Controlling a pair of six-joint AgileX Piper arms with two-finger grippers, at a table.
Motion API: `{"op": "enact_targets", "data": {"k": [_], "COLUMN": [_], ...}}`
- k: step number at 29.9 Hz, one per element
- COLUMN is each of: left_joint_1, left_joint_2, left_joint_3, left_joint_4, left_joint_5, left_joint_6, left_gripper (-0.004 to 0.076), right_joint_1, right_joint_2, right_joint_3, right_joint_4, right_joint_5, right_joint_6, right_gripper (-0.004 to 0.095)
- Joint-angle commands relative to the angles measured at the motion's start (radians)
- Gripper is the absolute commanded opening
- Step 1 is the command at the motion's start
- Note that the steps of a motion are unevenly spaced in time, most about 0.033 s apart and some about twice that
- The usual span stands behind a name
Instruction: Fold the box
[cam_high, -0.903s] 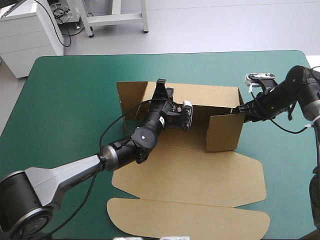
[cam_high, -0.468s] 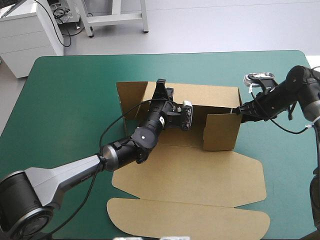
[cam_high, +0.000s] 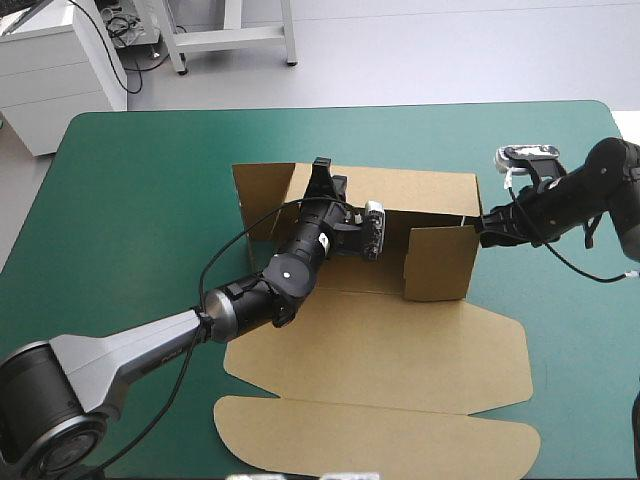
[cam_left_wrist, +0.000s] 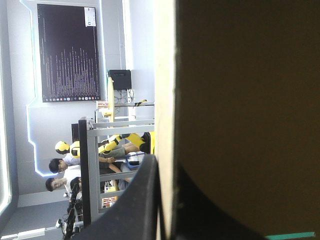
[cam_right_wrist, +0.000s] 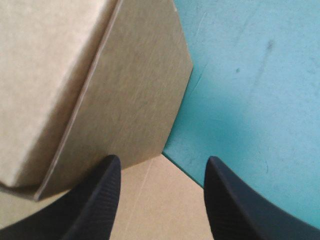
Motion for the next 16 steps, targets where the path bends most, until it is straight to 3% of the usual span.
{"op": "enact_targets", "data": {"k": [1,7,12,16], "left_joint_1": [-0.004,-0.004,-0.004,-0.004], "left_joint_2": [-0.037,-0.037,-0.037,-0.037], "left_joint_3": [-0.019,-0.019,-0.019,-0.019], "left_joint_4": [0.028,0.028,0.028,0.028], "left_joint_5": [0.041,0.041,0.039,0.039], "left_joint_6": [-0.017,-0.008,-0.012,-0.012], "left_gripper": [-0.0008,-0.0008,-0.0008,-0.0008], "right_joint_1": [-0.006,-0.006,-0.006,-0.004], "right_joint_2": [-0.062,-0.062,-0.057,-0.028], "right_joint_3": [0.028,0.06,0.06,0.062], "right_joint_4": [0.037,0.11,0.117,0.136], "right_joint_5": [0.022,-0.003,-0.095,-0.078], "right_joint_6": [-0.06,-0.173,-0.252,-0.31], "right_gripper": [0.0483,0.0483,0.0483,0.0483]}}
